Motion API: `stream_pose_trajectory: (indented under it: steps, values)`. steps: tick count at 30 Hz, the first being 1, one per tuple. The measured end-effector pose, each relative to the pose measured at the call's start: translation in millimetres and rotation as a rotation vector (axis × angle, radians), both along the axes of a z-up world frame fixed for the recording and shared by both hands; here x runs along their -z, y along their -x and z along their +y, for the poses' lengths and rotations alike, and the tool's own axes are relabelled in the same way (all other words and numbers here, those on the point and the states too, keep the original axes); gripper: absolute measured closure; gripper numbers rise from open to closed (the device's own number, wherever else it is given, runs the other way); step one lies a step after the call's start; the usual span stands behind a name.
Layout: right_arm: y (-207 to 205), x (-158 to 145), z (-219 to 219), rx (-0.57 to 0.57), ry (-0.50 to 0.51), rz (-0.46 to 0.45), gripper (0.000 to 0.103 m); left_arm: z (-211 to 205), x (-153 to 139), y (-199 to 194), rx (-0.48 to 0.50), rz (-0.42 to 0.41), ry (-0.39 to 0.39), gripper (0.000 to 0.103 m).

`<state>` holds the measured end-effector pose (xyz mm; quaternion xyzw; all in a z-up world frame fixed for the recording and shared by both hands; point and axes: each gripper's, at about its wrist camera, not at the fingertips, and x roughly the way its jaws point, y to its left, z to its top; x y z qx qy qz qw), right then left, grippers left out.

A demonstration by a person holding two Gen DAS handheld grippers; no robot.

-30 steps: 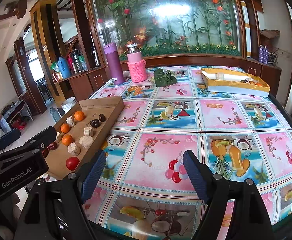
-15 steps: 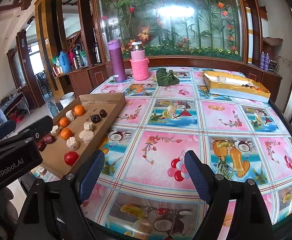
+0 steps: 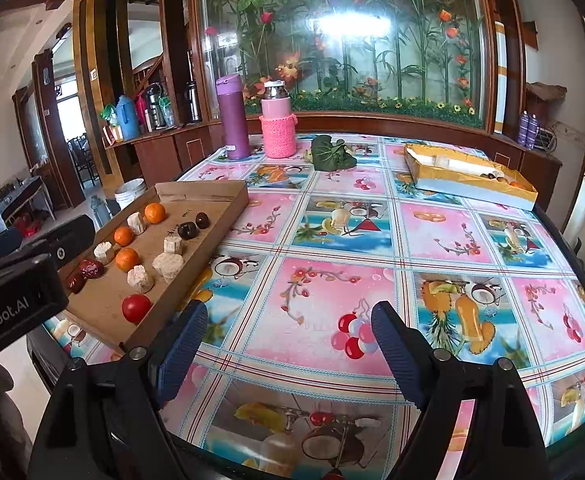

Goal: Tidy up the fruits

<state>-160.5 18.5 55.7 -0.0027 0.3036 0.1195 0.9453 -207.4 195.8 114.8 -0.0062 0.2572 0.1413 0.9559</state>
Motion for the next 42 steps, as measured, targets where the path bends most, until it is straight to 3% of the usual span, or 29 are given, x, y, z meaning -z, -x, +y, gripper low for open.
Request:
stream_pose_trajectory:
  steps: [7, 11, 22, 42]
  values:
    - [5.2, -0.3, 3.5, -0.007, 0.024, -0.016, 0.015, 9.5, -15.3, 30.2, -0.086, -0.164, 0.033, 0.004]
    - [7.9, -0.9, 7.4, -0.016, 0.033, -0.023, 0.015, 9.4, -16.4, 40.6, -0.151, -0.219, -0.009, 0.000]
    - [18.1, 0.8, 24.9, -0.060, 0.087, -0.050, 0.012, 20.8, 4.0, 15.0, -0.131, -0.041, 0.056, 0.000]
    - [15.3, 13.7, 47.3, -0.101, 0.135, -0.027, 0.011, 38.5, 32.9, -1.9, -0.104, 0.076, 0.143, 0.000]
